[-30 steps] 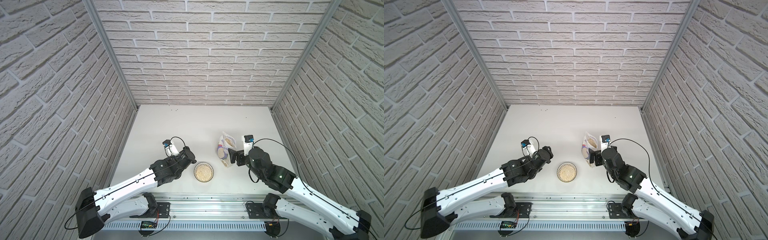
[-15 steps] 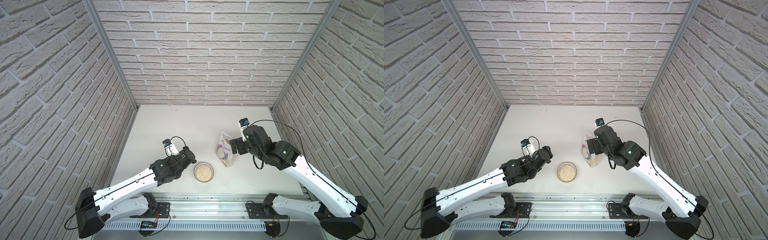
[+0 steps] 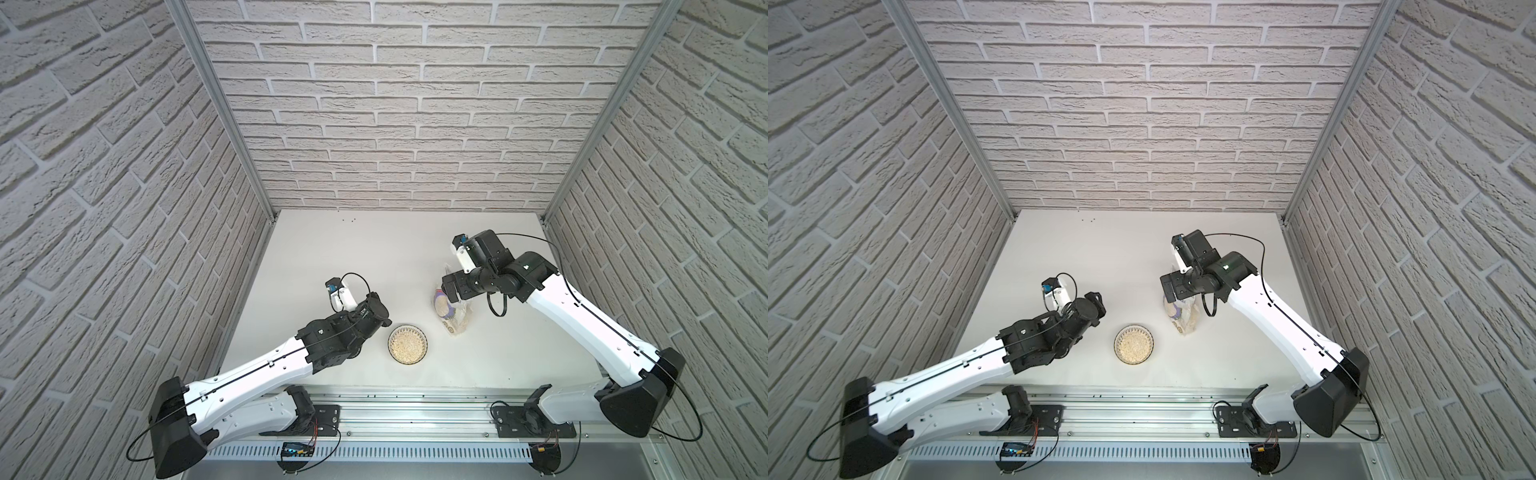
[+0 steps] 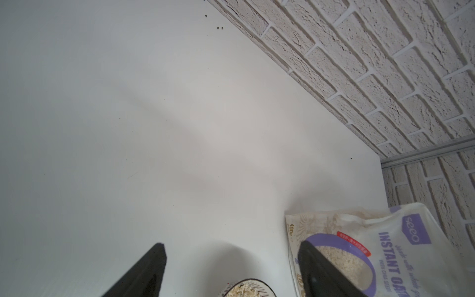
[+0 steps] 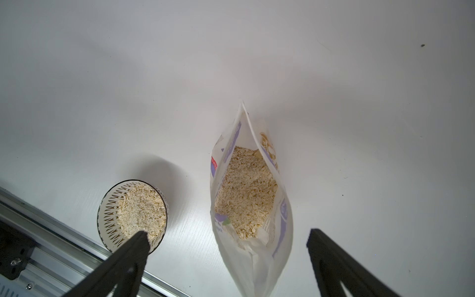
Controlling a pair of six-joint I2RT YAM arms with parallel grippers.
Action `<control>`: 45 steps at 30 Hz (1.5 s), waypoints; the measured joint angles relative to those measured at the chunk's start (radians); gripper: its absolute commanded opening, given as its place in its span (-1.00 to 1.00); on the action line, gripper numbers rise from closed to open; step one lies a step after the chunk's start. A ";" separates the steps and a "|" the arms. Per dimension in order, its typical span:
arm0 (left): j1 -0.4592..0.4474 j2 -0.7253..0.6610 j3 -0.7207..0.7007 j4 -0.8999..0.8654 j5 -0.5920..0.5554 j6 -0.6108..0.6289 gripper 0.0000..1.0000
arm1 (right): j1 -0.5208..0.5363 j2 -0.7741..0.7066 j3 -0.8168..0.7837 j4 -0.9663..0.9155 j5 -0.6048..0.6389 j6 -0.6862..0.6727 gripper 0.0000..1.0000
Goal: Pour the oats into the breakfast bowl
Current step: Close the oats bag at the center of the board.
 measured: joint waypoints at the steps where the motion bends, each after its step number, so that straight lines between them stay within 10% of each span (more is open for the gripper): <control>1: 0.000 -0.003 0.000 0.002 0.000 0.000 0.68 | 0.000 0.000 -0.004 -0.001 0.007 0.000 0.97; 14: 0.000 -0.005 0.000 0.014 0.004 0.006 0.68 | 0.000 0.026 -0.074 -0.011 0.050 -0.001 0.15; 21: 0.000 -0.005 0.000 0.017 0.007 0.008 0.68 | -0.005 0.034 -0.095 -0.011 0.034 -0.001 -0.92; 37: 0.000 -0.003 0.000 0.032 0.007 0.019 0.68 | -0.014 -0.090 -0.175 -0.092 0.035 0.140 -0.93; 42: 0.000 0.016 0.000 0.043 0.011 0.024 0.68 | -0.015 -0.101 -0.196 -0.069 0.044 0.160 -0.13; 45: 0.000 0.025 0.000 0.047 0.016 0.024 0.68 | -0.015 -0.101 -0.199 -0.050 0.062 0.154 0.00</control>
